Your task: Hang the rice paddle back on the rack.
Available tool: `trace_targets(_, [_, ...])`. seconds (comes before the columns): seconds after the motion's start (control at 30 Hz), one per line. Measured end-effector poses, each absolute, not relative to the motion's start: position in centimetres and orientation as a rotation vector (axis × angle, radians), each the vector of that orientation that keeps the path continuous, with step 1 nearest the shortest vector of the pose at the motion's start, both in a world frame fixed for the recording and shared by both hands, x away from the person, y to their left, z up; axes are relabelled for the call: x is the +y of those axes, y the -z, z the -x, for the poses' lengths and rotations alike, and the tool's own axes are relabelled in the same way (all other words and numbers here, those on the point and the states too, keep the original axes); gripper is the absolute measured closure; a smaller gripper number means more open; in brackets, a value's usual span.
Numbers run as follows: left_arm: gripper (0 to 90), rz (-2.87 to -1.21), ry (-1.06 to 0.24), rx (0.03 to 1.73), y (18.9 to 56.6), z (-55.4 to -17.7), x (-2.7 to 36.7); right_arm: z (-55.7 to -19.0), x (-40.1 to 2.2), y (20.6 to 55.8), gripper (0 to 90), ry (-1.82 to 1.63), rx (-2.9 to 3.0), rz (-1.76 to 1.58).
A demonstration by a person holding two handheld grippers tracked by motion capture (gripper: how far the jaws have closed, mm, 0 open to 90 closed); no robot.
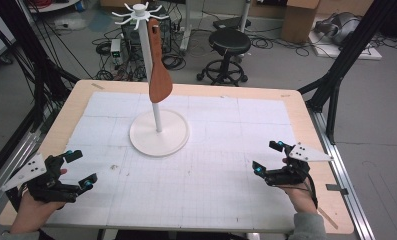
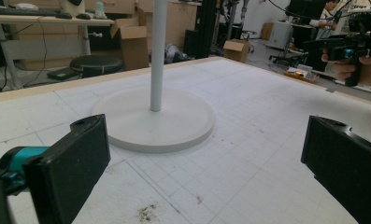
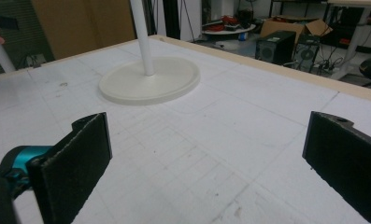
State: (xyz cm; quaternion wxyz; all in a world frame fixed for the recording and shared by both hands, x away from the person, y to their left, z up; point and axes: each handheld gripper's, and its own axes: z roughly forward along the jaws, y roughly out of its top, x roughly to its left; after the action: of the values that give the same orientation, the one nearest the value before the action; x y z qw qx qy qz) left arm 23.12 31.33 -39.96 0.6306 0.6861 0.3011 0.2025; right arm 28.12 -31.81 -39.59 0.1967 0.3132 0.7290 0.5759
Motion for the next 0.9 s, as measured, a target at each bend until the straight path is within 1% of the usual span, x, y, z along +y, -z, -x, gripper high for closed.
trace_targets(0.57, [1.8,-1.576,-0.475,0.684,39.9,-23.1,31.4,-24.9,-32.7,40.0,0.4,-1.641,1.986,-0.919])
trace_targets(0.9, [1.8,-1.553,-0.477,0.699,40.0,-23.0,31.9,-22.3,-35.9,41.2,0.4,-1.622,1.873,-1.037])
